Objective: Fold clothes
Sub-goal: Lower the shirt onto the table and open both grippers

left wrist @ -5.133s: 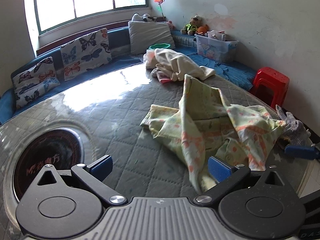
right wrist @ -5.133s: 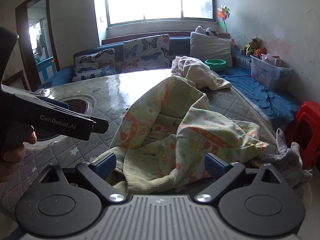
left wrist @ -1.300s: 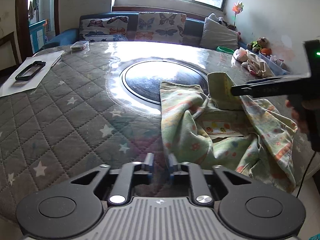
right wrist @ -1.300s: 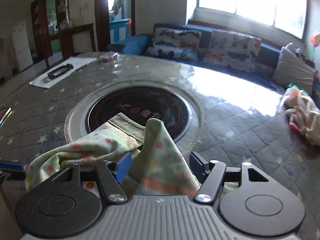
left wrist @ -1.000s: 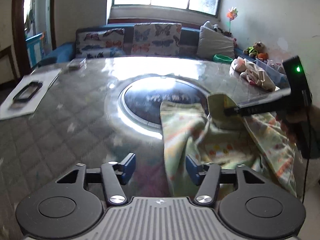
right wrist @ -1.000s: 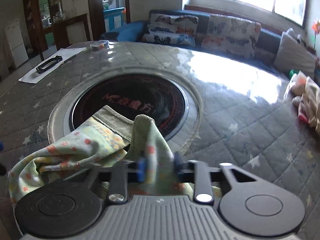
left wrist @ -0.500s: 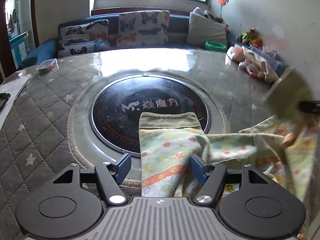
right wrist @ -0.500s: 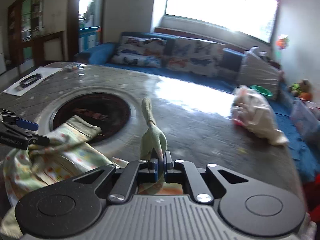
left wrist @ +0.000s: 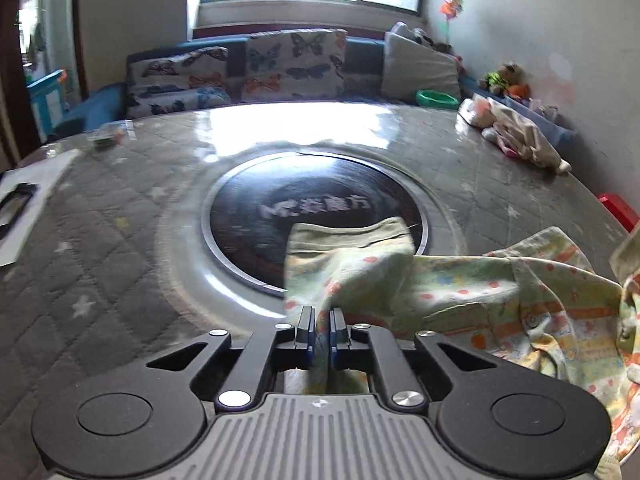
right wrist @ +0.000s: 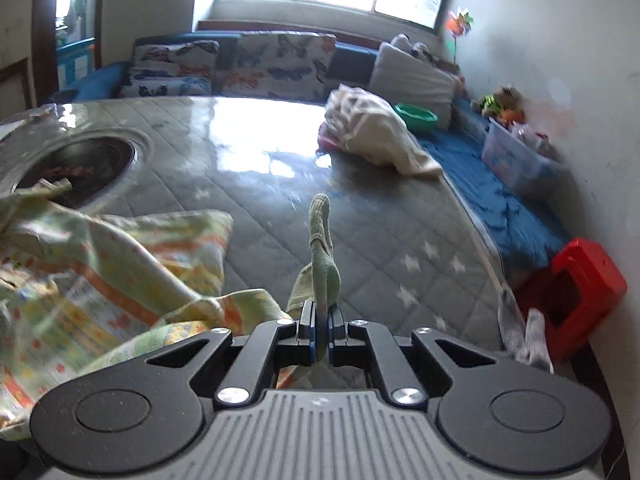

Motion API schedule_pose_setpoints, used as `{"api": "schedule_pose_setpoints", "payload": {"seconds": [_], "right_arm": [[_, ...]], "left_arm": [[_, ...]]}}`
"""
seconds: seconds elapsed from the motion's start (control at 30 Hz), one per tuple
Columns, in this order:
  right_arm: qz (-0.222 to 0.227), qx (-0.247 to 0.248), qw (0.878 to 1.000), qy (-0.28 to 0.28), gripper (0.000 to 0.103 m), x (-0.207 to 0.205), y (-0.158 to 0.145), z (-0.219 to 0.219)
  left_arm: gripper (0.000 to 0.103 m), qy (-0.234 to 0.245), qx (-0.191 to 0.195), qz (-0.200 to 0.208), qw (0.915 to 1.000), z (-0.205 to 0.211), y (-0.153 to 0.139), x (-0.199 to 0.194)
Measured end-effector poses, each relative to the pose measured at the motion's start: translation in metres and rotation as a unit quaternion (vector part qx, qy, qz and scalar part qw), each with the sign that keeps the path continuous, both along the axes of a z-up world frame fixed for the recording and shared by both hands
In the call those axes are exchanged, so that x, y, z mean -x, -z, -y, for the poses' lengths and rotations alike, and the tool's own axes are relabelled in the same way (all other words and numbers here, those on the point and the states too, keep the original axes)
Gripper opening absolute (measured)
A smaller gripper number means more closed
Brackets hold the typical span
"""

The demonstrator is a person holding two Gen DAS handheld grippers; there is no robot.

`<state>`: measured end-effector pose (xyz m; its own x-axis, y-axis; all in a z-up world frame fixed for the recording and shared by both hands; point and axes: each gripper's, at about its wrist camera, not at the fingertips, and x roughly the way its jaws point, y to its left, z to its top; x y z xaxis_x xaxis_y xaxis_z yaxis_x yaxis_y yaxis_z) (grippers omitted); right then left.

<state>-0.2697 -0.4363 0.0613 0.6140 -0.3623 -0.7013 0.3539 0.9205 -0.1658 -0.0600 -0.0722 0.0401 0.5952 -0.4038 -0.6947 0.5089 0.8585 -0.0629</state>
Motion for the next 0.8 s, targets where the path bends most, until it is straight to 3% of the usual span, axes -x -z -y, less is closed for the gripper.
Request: {"api": "schedule_pose_setpoints", "payload": {"seconds": [0.23, 0.3, 0.47, 0.53, 0.67, 0.8], "right_arm": [[-0.008, -0.006, 1.0, 0.01, 0.014, 0.014, 0.007, 0.002], [-0.004, -0.002, 1.0, 0.019, 0.029, 0.02, 0.005, 0.003], [0.009, 0.001, 1.0, 0.027, 0.041, 0.034, -0.005, 0.005], [0.011, -0.019, 1.0, 0.012, 0.045, 0.043, -0.009, 0.002], [0.011, -0.06, 0.998, -0.029, 0.055, 0.056, -0.011, -0.011], [0.011, -0.109, 0.992, -0.066, 0.061, 0.064, -0.007, -0.027]], "left_arm": [[0.006, -0.063, 0.002, 0.006, 0.998, -0.049, -0.009, 0.01], [0.006, -0.077, -0.003, 0.011, 0.997, -0.061, -0.01, 0.015], [0.009, -0.075, -0.001, -0.001, 0.9972, -0.078, -0.009, 0.028], [0.022, -0.065, 0.002, -0.003, 0.9979, -0.076, -0.008, 0.033], [0.064, -0.046, 0.007, -0.007, 0.9989, -0.073, -0.006, 0.042], [0.072, -0.017, 0.012, -0.014, 0.9997, -0.064, 0.0, 0.049]]}}
